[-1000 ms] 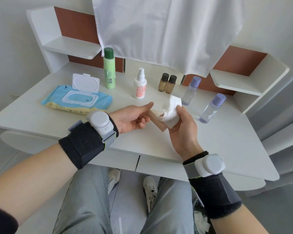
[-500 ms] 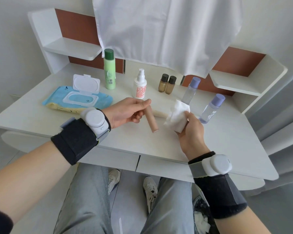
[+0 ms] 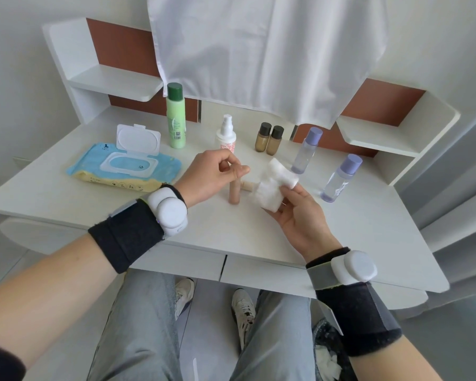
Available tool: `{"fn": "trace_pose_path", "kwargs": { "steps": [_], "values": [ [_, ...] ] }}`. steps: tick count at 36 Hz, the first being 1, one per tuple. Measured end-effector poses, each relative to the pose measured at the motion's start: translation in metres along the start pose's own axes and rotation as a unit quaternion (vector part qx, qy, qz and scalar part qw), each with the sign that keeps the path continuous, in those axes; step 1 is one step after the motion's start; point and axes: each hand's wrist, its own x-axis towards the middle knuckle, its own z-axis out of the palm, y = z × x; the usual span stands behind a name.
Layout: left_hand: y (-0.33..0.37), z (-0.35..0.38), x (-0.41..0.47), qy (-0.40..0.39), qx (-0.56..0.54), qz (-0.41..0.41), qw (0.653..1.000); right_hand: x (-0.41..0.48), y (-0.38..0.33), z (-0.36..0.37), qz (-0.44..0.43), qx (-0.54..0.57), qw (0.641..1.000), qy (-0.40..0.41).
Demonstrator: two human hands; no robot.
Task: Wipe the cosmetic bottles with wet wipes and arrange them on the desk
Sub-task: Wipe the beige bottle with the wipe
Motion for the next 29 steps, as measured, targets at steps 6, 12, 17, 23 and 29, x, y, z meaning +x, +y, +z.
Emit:
{"fn": "trace_pose_path", "kwargs": {
  "steps": [6, 12, 17, 23, 29],
  "values": [
    [0.001, -0.002, 0.002, -0.002, 0.005, -0.001, 1.000, 0.000, -0.003, 0.001, -0.008, -0.044, 0.999, 0.001],
    [0.000, -0.004, 0.004, 0.007, -0.007, 0.006, 1.000, -0.003, -0.008, 0.003, 0.000, 0.002, 1.000, -0.021],
    [0.003, -0.005, 0.006, 0.012, -0.011, 0.003, 1.000, -0.003, -0.010, 0.003, -0.004, -0.035, 0.999, 0.015],
    [0.009, -0.004, 0.009, 0.030, -0.012, -0.006, 0.999, -0.002, -0.002, 0.000, -0.084, -0.188, 0.978, 0.021],
    [0.011, -0.004, 0.008, 0.005, -0.063, -0.019, 0.998, 0.001, -0.003, 0.001, -0.124, -0.236, 0.959, 0.092]
  ]
}}
